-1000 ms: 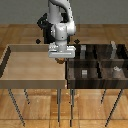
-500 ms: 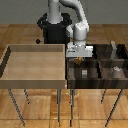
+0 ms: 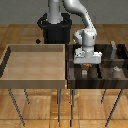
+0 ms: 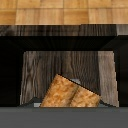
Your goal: Place the loaf of bread into the appropriate compartment.
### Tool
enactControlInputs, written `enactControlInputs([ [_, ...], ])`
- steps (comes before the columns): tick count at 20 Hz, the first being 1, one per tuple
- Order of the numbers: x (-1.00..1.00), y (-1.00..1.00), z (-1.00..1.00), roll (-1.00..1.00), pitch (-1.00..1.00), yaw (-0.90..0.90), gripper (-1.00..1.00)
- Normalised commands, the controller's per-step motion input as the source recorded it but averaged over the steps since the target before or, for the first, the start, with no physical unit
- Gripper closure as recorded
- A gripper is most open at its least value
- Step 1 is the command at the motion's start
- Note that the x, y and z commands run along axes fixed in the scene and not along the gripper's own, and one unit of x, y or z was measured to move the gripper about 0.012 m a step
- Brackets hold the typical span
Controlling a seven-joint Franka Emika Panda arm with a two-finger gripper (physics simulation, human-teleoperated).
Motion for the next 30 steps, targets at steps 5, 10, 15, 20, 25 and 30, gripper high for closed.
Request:
enactControlInputs([
  [5,-0.40,0.00,0.00,0.00,0.00,0.00,1.00],
  [10,-0.40,0.00,-0.40,0.00,0.00,0.00,1.00],
  [15,-0.20,0.00,-0.20,0.00,0.00,0.00,1.00],
  [20,0.00,0.00,-0.20,0.00,0.00,0.00,1.00],
  [25,0.00,0.00,-1.00,0.00,0.00,0.00,1.00],
  [30,0.00,0.00,-0.20,0.00,0.00,0.00,-1.00],
])
